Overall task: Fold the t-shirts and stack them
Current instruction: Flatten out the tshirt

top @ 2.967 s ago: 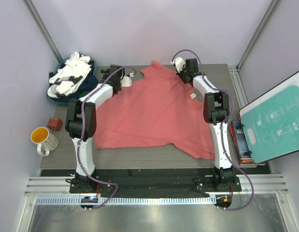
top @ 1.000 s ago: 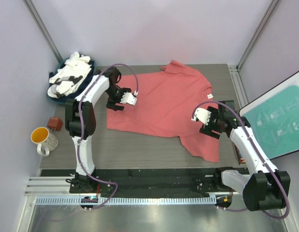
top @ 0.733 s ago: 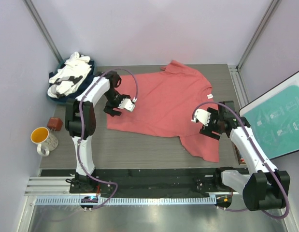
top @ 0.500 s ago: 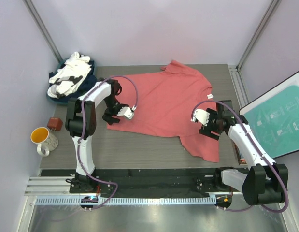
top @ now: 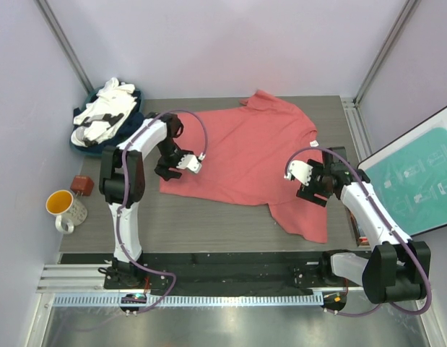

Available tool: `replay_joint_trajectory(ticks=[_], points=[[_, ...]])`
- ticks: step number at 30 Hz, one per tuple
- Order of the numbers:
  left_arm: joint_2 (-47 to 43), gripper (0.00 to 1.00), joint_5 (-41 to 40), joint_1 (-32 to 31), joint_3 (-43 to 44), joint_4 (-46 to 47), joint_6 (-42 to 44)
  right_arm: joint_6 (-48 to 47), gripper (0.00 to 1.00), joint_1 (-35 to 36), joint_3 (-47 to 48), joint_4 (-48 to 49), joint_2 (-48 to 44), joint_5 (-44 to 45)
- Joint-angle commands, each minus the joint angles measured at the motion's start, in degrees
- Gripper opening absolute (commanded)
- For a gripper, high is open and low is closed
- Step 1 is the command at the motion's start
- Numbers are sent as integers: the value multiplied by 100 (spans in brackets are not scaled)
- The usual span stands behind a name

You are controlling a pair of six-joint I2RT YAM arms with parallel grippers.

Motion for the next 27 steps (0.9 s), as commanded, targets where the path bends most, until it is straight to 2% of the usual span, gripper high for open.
replay_joint_trajectory(ticks=[1, 15, 27], points=[[166, 71, -9, -35, 321, -185, 15, 117, 82, 38, 215, 169, 62, -25], [641, 66, -89, -87, 734, -106, -55, 205, 79, 74, 232, 204, 89, 10], [623, 48, -141, -79, 804, -176, -116, 179, 77, 82, 302, 353, 282, 45]])
